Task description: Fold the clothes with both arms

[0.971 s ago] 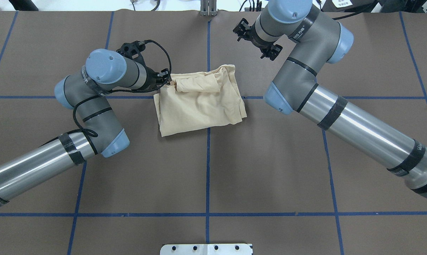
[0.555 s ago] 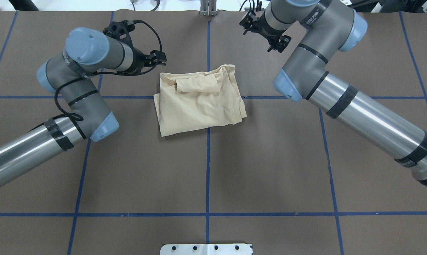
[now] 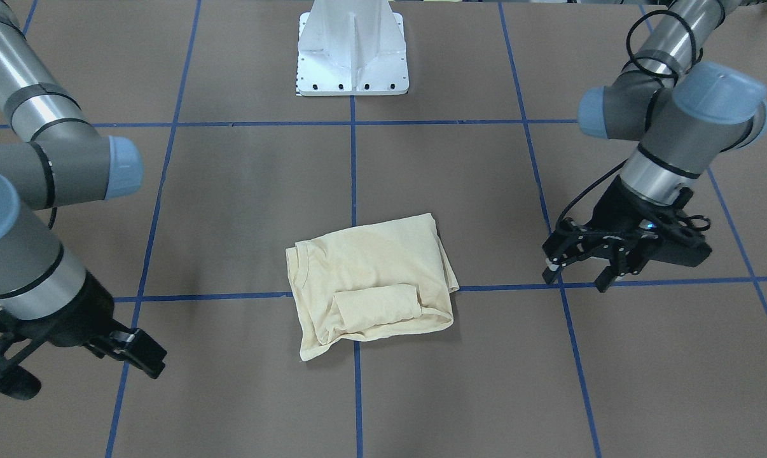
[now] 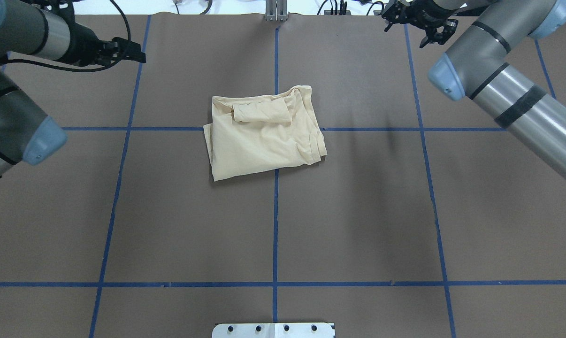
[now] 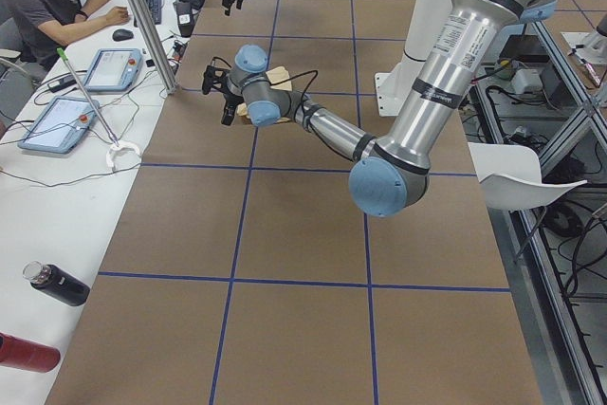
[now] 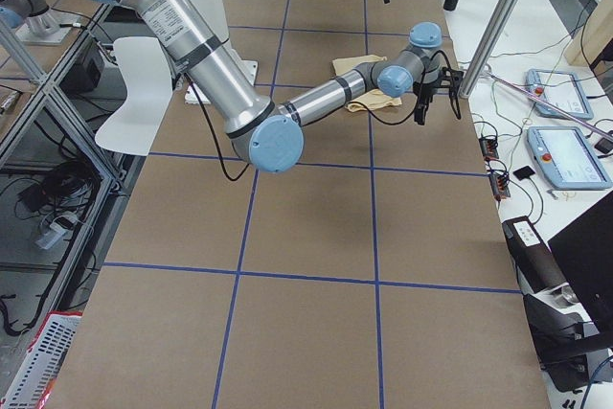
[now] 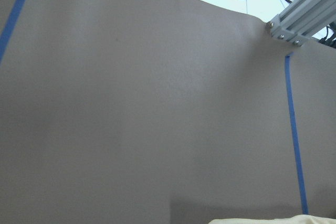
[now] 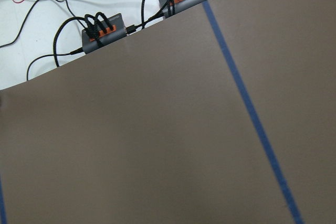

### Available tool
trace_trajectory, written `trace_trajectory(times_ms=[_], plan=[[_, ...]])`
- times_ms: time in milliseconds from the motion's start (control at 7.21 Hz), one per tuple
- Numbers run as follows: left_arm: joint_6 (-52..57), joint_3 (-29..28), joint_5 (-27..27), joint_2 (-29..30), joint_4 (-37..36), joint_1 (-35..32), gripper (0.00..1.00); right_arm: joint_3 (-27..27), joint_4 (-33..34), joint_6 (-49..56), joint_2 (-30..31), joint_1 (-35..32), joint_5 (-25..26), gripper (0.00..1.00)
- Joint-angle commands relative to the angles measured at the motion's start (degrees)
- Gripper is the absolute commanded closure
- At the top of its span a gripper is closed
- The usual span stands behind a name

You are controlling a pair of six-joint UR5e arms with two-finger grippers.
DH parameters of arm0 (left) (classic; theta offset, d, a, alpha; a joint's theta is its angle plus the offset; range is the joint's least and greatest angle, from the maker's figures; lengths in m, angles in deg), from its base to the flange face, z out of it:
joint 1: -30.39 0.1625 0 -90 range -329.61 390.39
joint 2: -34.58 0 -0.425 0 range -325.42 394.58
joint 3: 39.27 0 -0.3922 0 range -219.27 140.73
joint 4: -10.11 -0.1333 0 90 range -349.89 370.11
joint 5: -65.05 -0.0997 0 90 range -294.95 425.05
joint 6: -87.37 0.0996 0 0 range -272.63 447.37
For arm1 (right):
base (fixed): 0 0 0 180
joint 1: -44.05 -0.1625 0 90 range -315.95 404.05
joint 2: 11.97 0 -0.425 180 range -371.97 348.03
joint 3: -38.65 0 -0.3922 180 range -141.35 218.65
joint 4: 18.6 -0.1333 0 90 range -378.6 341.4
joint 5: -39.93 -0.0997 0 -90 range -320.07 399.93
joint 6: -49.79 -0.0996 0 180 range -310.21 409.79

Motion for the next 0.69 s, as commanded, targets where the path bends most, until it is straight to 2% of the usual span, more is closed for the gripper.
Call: trace_trajectory(times_ms=[0,139,278,555], plan=[[5.3,5.0,0.3,-6.6,-1.9,-3.8,0.0,2.7,4.4,20.0,6.2,-6.0,-0.9,0.01],[5.4,4.2,0.6,-7.2,-1.9,-7.3,0.0,2.6,4.8,25.6,8.3,-8.3,-1.0,0.01],[10.5,4.9,1.1,-9.3,-1.5,-11.1,0.0,3.0,4.9,29.7,10.1,-11.2,-1.9,0.01],[31.0,4.3,1.1,-13.1,-1.2,-18.0,0.0,2.4,4.3,44.9,15.5,-17.1,-2.4,0.01]])
